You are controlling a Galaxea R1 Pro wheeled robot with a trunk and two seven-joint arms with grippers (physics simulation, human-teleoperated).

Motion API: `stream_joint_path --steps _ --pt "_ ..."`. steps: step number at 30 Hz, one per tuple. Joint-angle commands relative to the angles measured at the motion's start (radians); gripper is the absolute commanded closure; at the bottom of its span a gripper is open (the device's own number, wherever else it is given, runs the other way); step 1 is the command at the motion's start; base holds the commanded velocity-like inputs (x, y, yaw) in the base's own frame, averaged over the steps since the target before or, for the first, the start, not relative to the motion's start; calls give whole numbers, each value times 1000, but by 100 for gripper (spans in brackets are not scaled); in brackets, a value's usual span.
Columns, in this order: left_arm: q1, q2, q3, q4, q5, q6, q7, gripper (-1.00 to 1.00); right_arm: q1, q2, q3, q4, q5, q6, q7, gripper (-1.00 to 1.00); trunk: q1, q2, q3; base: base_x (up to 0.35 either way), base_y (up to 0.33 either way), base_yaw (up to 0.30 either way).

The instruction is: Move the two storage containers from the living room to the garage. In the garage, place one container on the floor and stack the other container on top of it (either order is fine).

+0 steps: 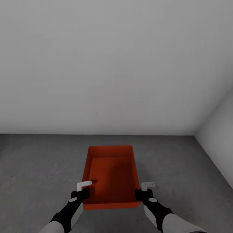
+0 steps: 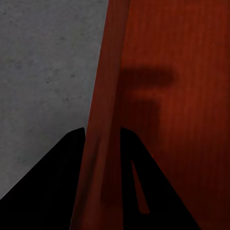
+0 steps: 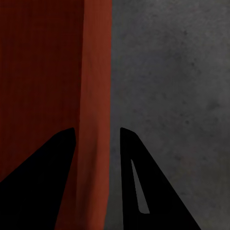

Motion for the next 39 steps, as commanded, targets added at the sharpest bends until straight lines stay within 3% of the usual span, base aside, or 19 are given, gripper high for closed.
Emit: stream_joint_path --steps 1,39 --pt "0 0 2 -55 0 1 3 100 0 -5 -8 5 -11 -4 -22 100 4 -8 -4 0 0 0" --pt "-1 0 2 -53 0 1 3 100 0 -7 -8 5 -11 -4 -21 100 150 -274 -123 0 0 0"
